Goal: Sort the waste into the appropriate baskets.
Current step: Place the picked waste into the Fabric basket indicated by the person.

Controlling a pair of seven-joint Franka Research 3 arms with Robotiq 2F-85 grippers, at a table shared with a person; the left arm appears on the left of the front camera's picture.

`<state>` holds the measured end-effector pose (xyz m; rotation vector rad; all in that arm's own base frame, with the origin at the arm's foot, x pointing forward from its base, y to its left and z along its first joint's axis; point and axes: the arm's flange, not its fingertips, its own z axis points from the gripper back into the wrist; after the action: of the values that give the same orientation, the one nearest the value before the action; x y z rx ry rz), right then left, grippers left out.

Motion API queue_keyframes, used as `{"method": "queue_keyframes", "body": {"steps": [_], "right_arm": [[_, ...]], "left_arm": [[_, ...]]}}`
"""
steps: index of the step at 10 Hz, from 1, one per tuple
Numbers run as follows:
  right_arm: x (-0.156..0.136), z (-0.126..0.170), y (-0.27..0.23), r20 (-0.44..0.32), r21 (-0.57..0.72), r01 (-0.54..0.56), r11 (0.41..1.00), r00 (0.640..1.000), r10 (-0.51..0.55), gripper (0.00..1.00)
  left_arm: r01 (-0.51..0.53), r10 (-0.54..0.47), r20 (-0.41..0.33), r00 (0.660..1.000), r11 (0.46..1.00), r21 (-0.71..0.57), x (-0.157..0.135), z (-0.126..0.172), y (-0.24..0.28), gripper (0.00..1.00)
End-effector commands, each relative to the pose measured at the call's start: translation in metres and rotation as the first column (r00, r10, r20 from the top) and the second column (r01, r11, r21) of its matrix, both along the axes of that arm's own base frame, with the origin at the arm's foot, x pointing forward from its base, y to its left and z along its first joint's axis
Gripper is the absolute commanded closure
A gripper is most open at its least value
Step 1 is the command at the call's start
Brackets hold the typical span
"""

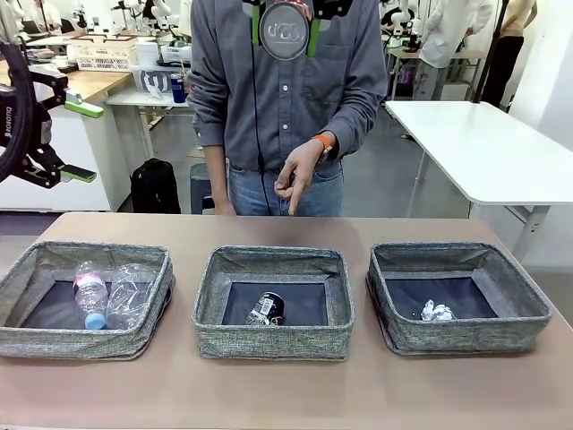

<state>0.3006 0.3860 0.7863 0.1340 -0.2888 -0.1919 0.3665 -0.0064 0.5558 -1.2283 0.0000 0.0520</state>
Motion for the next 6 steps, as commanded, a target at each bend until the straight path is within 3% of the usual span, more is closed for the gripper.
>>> {"method": "queue_keyframes", "body": {"steps": [1, 2, 3, 6], "right_arm": [[-0.002, -0.001, -0.002, 0.006, -0.007, 0.008, 1.000, 1.000, -0.008, 0.43], [0.000, 0.000, 0.000, 0.000, 0.000, 0.000, 1.000, 1.000, 0.000, 0.43], [-0.001, -0.028, -0.004, 0.029, -0.011, -0.071, 0.997, 0.997, 0.071, 0.43], [-0.005, -0.161, -0.012, -0.035, 0.031, -0.270, 0.962, 0.962, 0.271, 0.43]], "left_arm": [[0.014, -0.014, 0.012, 1.000, 1.000, 0.002, -0.001, 0.002, 0.001, 0.00], [0.014, -0.014, 0.012, 1.000, 1.000, 0.002, -0.001, 0.002, 0.001, 0.00], [0.014, -0.014, 0.012, 1.000, 1.000, 0.002, -0.001, 0.002, 0.001, 0.00], [0.014, -0.014, 0.012, 1.000, 1.000, 0.002, -0.001, 0.002, 0.001, 0.00]]}}
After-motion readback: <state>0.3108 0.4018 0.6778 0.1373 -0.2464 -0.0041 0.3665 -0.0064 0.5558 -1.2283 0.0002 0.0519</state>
